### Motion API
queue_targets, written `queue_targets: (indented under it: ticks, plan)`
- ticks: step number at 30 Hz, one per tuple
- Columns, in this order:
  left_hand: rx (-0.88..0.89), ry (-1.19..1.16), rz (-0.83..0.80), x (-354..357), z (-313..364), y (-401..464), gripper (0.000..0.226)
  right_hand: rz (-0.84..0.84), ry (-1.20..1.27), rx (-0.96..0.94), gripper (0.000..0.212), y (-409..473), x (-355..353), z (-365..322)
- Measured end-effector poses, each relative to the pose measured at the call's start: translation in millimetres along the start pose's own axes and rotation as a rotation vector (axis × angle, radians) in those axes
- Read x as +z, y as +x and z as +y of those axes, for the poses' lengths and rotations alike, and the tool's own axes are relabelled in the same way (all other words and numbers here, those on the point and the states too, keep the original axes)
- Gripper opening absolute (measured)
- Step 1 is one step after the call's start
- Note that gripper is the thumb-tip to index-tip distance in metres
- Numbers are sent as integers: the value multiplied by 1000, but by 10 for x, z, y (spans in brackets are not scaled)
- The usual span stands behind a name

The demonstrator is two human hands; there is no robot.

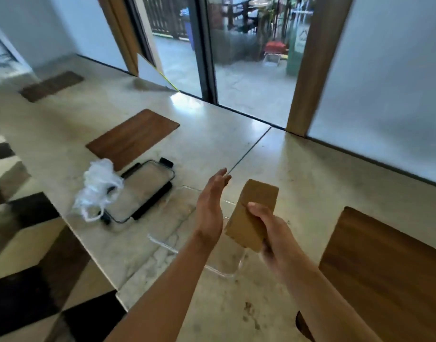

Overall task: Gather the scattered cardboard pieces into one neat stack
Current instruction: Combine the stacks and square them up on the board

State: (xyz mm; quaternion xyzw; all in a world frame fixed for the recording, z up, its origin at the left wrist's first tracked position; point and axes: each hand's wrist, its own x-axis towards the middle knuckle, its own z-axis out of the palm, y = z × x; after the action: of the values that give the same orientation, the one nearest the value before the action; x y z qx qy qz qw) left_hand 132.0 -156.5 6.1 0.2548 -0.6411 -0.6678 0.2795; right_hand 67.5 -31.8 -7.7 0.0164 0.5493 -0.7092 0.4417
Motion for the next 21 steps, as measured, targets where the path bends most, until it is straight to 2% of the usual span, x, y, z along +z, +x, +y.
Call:
queue_targets:
  ticks: [2, 5, 8, 10, 14, 18, 21]
  plan:
    - [-17, 80, 27, -382, 10, 45, 61, -72, 27, 27, 63, 79, 311, 115]
    - [-30, 158, 134, -1062, -16, 225, 67, -134, 90, 89, 50, 260, 800, 358]
    - [-102, 114, 215, -1607, -173, 466, 53, -150, 99, 162, 50, 463, 1202, 605]
    - [-228, 96, 142, -1828, -365, 597, 57, -88, 79, 203, 56, 630, 1401, 782]
    - [-451, -43, -106, -1959, -538, 729, 76, 59, 16, 219, 68, 932, 1563, 973]
    - [-553, -119, -356, -1934, -549, 841, 60, 107, -65, 155, 78, 1129, 1625, 1088]
    - [-584, -114, -383, -1946, -632, 868, 53, 232, -89, 149, 85, 1179, 1684, 1194]
